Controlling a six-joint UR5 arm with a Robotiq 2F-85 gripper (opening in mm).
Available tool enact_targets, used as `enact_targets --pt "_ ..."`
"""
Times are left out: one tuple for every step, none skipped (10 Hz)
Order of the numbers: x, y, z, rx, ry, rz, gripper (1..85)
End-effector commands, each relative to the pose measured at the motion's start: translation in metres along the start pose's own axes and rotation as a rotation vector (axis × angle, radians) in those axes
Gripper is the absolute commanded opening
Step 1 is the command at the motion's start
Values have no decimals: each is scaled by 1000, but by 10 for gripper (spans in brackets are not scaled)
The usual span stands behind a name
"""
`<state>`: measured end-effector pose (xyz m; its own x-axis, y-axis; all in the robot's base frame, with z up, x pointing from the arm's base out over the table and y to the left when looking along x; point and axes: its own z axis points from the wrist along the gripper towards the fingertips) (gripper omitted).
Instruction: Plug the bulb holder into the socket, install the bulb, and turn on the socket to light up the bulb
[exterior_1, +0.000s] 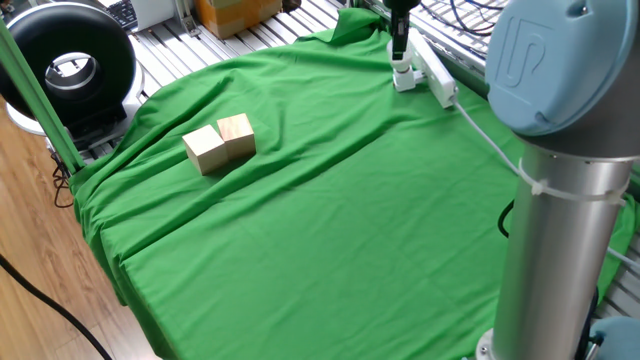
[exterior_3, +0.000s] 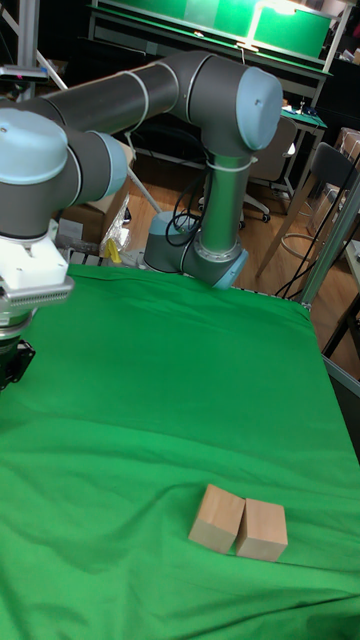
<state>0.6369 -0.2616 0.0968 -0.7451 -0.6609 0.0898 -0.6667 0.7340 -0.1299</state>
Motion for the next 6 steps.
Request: enact_targets --pt "2 -3 -3 13 -10 83 10" --pt "1 -3 -3 13 -12 103 10" --pt "2 -4 -3 19 -10 132 10" --pt "3 -3 -4 15 -8 172 10" --pt "4 -3 -4 18 -4 205 10" --pt "6 -4 -5 25 1 227 10"
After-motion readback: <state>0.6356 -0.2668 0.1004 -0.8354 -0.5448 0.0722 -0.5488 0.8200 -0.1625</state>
